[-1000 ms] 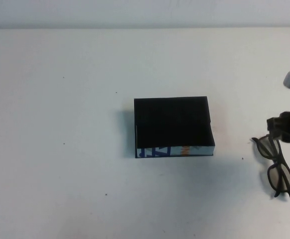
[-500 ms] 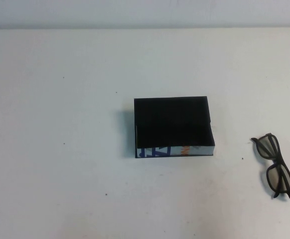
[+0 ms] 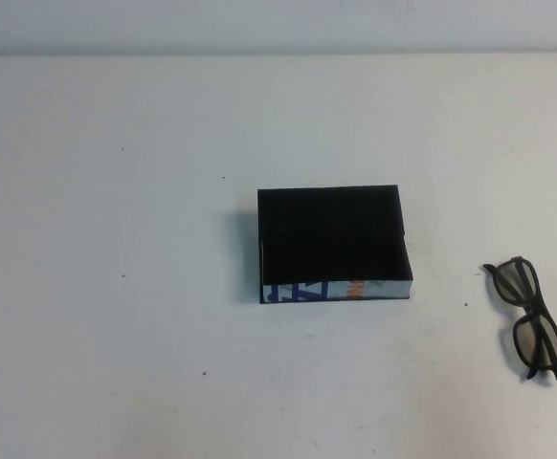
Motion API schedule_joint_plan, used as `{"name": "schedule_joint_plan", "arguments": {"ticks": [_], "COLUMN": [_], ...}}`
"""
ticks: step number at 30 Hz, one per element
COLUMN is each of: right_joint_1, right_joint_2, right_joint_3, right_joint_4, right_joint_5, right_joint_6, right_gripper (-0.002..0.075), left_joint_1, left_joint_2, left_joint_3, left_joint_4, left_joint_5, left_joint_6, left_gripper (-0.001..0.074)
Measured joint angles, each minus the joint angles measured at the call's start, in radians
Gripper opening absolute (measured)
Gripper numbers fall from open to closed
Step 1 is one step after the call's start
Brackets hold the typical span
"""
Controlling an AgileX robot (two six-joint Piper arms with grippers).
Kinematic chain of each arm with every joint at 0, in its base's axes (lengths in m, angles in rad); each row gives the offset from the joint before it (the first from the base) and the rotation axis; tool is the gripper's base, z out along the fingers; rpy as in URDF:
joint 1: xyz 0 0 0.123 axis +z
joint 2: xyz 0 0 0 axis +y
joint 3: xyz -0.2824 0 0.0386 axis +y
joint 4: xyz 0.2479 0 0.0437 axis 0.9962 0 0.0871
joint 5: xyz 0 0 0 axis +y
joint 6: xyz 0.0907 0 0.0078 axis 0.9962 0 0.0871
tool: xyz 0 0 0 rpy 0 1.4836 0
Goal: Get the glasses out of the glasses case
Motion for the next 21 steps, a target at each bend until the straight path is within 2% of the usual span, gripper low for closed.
{"name": "schedule_joint_plan", "arguments": {"ticks": [9, 17, 21], "right_joint_1": [0.000, 0.000, -0.043], "right_joint_2": [-0.113, -0.164, -0.164], "right_joint_3": [0.286, 0.338, 0.338], "right_joint_4": [-0.002, -0.022, -0.051], "right_joint_5": [-0.225, -0.138, -0.120], "right_joint_6": [0.015, 0.129, 0.136], "right_gripper": [-0.0016, -0.0016, -0.0016], "left_joint_1": [0.000, 0.000, 0.000], "left_joint_2": [0.000, 0.000, 0.000], "left_joint_3": [0.000, 0.000, 0.000], "left_joint_4": [0.000, 0.000, 0.000], "left_joint_5": [0.000, 0.000, 0.000], "left_joint_6": [0.000, 0.000, 0.000], "left_gripper": [-0.0004, -0.0004, -0.0004]}}
